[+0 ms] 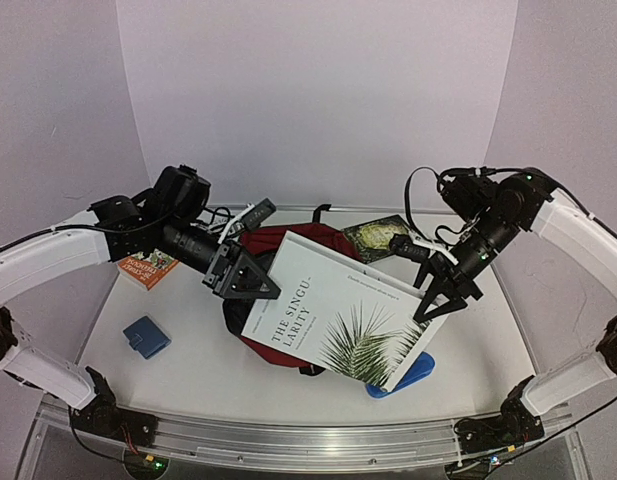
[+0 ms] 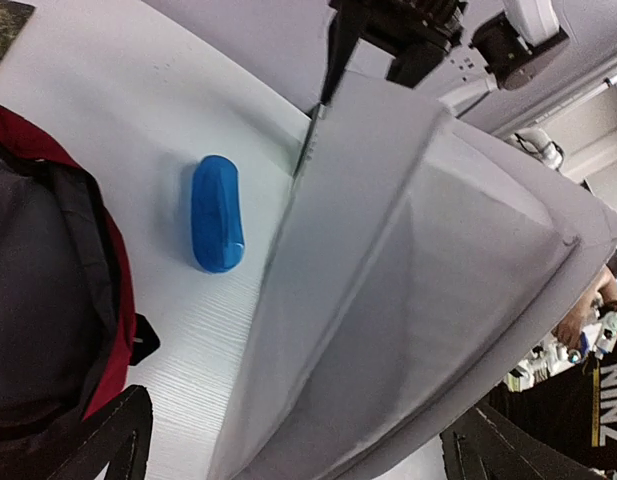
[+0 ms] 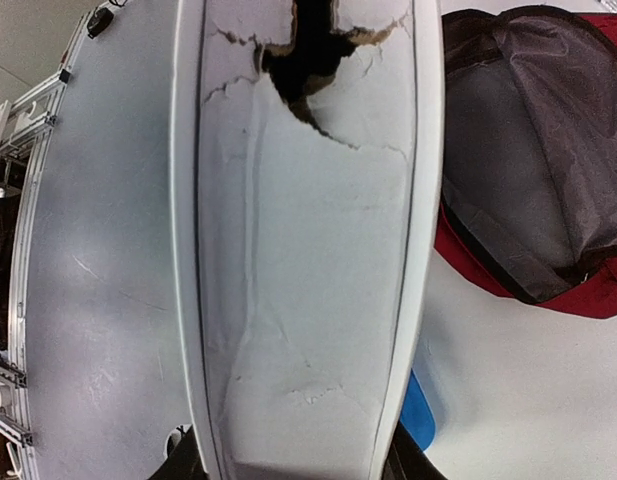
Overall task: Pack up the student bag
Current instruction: Adjust the book.
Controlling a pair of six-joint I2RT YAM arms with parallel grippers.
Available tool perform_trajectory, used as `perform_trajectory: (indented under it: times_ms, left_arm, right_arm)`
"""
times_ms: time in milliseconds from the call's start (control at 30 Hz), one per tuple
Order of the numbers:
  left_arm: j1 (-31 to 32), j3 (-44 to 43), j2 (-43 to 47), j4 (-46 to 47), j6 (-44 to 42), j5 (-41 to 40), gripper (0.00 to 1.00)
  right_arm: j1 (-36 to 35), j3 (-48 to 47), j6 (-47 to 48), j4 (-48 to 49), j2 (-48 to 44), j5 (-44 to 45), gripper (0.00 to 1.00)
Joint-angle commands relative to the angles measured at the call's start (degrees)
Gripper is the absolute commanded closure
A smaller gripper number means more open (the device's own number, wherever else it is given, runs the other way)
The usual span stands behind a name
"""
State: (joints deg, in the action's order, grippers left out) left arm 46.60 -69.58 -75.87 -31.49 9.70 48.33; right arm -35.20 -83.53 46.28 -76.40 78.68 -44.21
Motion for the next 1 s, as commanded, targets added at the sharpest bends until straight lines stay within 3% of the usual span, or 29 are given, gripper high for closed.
perform_trajectory:
  times_ms: [0,267,533,600,767,833,967]
  left_arm:
    - [1.20,0.82,1.24,2.94,-1.26,6.78,0.00]
    - [1.31,5.26,2.25,11.18,2.36,7.57,0.21]
    - [1.19,10.42,9.10,18.97,6.60,2.97,0.63]
    - [1.03,11.09,10.53,19.25,7.41,1.39,0.79]
    - [-0.66,12.71,13.06,19.93,11.72,-4.21,0.90]
    - [-1.87,13.22,14.22,19.90,14.84,-11.83,0.98]
    - [-7.67,15.98,18.33,22.38,26.81,-22.98,1.00]
  right_arm:
    - [-0.37,-3.12,3.61,-5.80,1.00,-0.76,0.90]
    - [-0.84,-6.72,4.43,-8.34,4.57,-4.15,0.87]
    - [-0.87,-9.95,5.51,-9.93,8.14,-5.14,0.79]
    - [-0.84,-10.70,4.76,-9.91,8.92,-5.08,0.71]
    - [1.10,-18.50,0.04,-8.88,13.55,-3.51,0.36]
    - [5.32,-22.49,-4.53,-2.85,15.15,-2.87,0.23]
    - [7.86,-21.32,-16.92,17.32,14.52,9.42,0.12]
